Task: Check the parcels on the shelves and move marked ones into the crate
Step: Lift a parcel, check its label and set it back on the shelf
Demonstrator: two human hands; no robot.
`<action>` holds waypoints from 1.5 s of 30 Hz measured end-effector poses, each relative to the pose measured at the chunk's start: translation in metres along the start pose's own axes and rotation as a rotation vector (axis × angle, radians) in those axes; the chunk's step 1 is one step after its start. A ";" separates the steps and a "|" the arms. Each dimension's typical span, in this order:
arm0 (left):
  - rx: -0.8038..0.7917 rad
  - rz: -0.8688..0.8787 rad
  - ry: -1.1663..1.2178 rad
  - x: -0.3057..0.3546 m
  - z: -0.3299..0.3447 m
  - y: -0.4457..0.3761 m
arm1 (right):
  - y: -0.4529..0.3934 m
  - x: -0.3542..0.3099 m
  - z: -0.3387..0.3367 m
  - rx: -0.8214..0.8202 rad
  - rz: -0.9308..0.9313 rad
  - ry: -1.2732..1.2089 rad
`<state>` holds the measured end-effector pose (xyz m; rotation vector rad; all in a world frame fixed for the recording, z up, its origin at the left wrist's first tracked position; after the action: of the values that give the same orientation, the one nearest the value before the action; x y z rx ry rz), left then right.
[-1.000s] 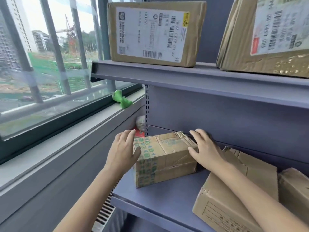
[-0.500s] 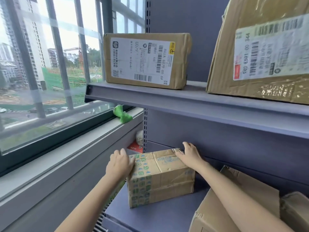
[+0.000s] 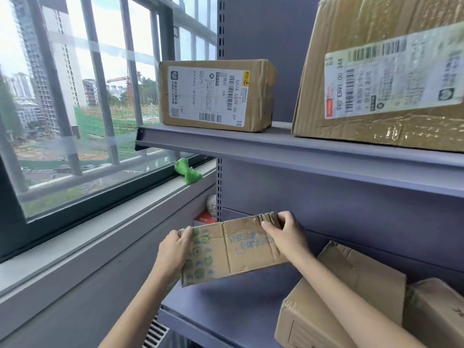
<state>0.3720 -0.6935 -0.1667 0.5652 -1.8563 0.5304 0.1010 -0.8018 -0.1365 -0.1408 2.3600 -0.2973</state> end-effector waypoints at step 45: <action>-0.432 -0.181 0.773 0.049 -0.011 0.066 | 0.188 0.005 -0.092 0.617 -0.612 -0.337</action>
<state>0.3242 -0.6415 -0.1230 0.1833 -1.1131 0.1676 0.0310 -0.6047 -0.1235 -0.5634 1.7485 -1.1743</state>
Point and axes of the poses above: each hand's wrist, its own y-axis away from the middle knuckle, its own z-axis out of the palm, x = y × z, the point moved 10 cm from there along -y, towards the middle knuckle, and after that the axes turned 11 degrees about y, right-handed, at the moved point
